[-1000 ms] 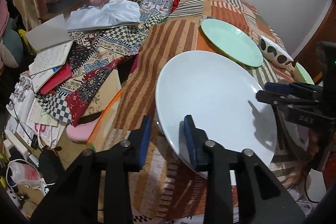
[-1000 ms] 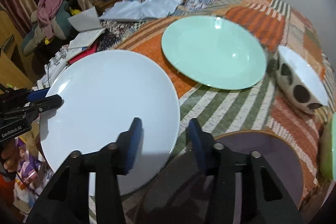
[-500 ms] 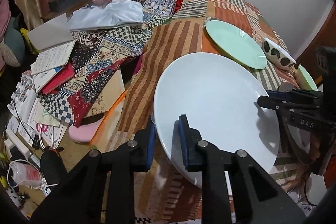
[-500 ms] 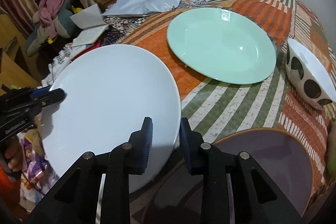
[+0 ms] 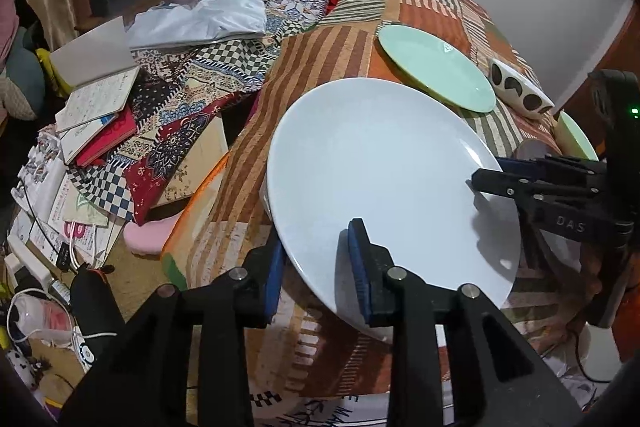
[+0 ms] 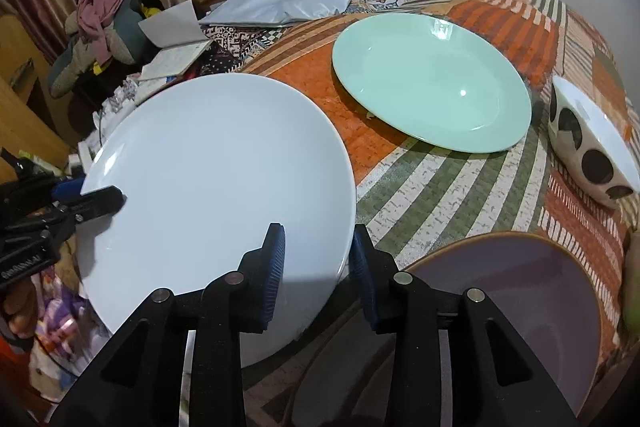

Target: Organize plates and bowls

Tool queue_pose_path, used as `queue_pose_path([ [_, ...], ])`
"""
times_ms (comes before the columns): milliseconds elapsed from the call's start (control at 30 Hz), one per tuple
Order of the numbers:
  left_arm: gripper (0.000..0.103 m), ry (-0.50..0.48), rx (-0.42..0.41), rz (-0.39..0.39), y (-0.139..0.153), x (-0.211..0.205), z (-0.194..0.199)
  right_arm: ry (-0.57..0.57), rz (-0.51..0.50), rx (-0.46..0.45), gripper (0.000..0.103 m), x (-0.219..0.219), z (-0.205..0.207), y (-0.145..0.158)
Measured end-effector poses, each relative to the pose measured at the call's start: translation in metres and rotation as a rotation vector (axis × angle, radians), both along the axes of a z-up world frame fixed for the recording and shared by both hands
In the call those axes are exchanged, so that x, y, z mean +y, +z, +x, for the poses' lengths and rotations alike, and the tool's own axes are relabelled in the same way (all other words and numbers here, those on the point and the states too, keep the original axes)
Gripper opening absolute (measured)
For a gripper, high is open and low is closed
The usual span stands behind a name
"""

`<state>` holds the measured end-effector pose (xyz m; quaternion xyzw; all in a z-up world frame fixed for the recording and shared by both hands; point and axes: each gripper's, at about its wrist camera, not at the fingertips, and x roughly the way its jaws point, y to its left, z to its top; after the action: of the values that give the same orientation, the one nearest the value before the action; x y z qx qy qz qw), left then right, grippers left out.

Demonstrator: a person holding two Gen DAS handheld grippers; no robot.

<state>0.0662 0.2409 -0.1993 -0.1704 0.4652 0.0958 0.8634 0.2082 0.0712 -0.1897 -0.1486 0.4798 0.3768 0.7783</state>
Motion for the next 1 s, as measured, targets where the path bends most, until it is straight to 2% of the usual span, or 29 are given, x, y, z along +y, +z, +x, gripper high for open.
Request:
queue_pose_path([
  [167,0.029,0.012,-0.009,-0.007,0.006,0.000,0.000,0.000,0.012,-0.044,0.029,-0.006,-0.009,0.005],
  [367,0.029,0.021,-0.044,-0.002,0.017,-0.004,-0.001,-0.024,0.049,-0.053,0.029,-0.015,-0.011,0.013],
  [700,0.029,-0.009,-0.092,0.030,0.036,-0.021,0.005,-0.073,0.098,-0.114,0.029,-0.036,-0.016,0.032],
  [1000,0.029,-0.059,-0.128,0.039,0.048,-0.047,0.010,-0.134,0.144,-0.129,0.029,-0.068,-0.022,0.042],
])
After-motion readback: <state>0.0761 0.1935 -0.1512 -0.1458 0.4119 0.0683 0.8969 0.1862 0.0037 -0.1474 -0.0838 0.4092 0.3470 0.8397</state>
